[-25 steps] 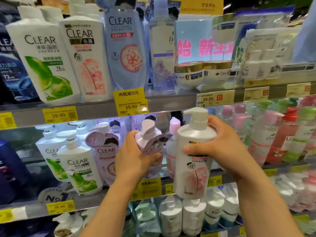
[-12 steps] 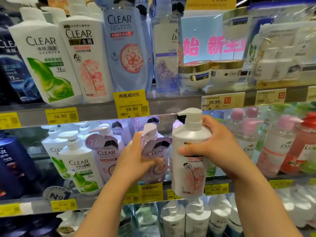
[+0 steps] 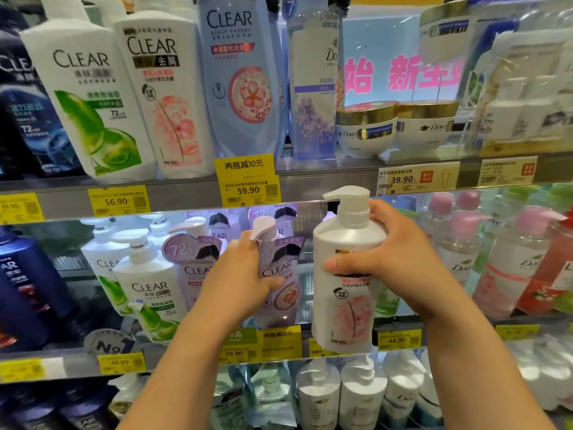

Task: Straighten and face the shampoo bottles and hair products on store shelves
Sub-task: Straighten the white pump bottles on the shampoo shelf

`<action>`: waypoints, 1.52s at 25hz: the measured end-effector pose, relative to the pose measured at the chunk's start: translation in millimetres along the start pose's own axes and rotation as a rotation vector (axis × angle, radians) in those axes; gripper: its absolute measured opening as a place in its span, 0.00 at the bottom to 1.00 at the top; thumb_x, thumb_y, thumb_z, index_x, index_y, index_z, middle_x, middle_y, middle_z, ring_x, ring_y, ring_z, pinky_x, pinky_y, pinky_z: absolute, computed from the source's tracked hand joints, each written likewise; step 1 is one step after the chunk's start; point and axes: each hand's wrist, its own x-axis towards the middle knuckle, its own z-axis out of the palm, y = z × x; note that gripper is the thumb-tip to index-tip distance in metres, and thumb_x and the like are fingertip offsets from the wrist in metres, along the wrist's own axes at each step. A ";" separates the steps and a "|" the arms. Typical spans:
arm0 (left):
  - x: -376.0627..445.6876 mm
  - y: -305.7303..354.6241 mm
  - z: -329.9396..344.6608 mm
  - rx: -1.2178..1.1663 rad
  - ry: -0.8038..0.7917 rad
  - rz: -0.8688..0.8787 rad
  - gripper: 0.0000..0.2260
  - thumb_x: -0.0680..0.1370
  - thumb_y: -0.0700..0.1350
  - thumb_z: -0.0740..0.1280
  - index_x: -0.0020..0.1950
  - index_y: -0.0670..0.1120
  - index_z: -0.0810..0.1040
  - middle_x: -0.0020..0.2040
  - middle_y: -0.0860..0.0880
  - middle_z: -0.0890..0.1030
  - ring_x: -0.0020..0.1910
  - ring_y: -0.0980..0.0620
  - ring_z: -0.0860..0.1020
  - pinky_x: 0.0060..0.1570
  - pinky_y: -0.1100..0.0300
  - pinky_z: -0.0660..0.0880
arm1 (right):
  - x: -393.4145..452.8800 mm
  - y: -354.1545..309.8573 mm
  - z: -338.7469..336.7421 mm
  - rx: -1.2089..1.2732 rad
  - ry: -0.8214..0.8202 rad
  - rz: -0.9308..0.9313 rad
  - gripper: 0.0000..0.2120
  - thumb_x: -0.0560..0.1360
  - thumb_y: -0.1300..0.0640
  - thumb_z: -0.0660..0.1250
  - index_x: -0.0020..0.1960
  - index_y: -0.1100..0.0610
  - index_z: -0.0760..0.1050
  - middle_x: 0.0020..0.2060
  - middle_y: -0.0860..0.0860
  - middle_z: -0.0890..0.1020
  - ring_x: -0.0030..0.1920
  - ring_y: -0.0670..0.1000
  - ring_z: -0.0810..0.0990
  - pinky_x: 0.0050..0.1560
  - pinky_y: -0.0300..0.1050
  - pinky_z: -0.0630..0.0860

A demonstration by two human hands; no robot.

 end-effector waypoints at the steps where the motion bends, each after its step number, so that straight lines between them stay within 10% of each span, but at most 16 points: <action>1: -0.4 -0.4 -1.3 0.010 -0.010 0.008 0.34 0.69 0.54 0.77 0.69 0.53 0.65 0.58 0.48 0.74 0.55 0.46 0.77 0.50 0.51 0.76 | -0.1 -0.6 1.3 -0.003 0.002 -0.002 0.33 0.50 0.48 0.83 0.54 0.38 0.77 0.46 0.39 0.86 0.43 0.43 0.86 0.46 0.52 0.85; 15: -5.3 -4.9 4.7 0.126 0.133 0.094 0.28 0.77 0.41 0.67 0.74 0.43 0.60 0.70 0.46 0.69 0.63 0.44 0.73 0.48 0.53 0.74 | -1.0 -7.6 25.6 -0.038 0.082 -0.002 0.35 0.48 0.44 0.83 0.53 0.35 0.76 0.47 0.37 0.84 0.44 0.41 0.84 0.48 0.53 0.84; 20: -4.3 -0.2 0.8 -0.098 0.083 0.070 0.46 0.76 0.55 0.70 0.80 0.47 0.40 0.76 0.47 0.64 0.67 0.46 0.71 0.52 0.56 0.70 | -3.7 -12.6 35.2 -0.024 0.114 0.010 0.35 0.47 0.43 0.83 0.53 0.36 0.76 0.48 0.36 0.84 0.43 0.39 0.84 0.45 0.49 0.83; 27: 9.2 9.2 -6.8 -0.167 0.106 0.011 0.33 0.77 0.47 0.70 0.77 0.47 0.55 0.57 0.43 0.81 0.55 0.41 0.78 0.43 0.56 0.68 | -10.3 -21.7 39.1 -0.013 0.140 0.022 0.35 0.47 0.44 0.83 0.52 0.36 0.77 0.47 0.38 0.85 0.44 0.41 0.85 0.45 0.49 0.84; 32: 9.5 6.7 -17.5 -0.226 0.020 0.013 0.32 0.77 0.48 0.71 0.74 0.47 0.56 0.43 0.52 0.75 0.44 0.49 0.74 0.43 0.54 0.69 | -12.2 -30.6 40.5 -0.009 0.131 0.009 0.35 0.47 0.45 0.83 0.52 0.38 0.77 0.47 0.39 0.85 0.44 0.42 0.85 0.43 0.46 0.83; 38: -1.7 0.5 -27.6 -0.157 0.083 0.044 0.42 0.75 0.53 0.72 0.79 0.54 0.49 0.64 0.47 0.79 0.61 0.44 0.76 0.46 0.58 0.67 | -10.1 -48.2 44.1 -0.010 0.088 -0.048 0.33 0.48 0.46 0.83 0.51 0.37 0.77 0.46 0.40 0.86 0.44 0.44 0.86 0.40 0.45 0.84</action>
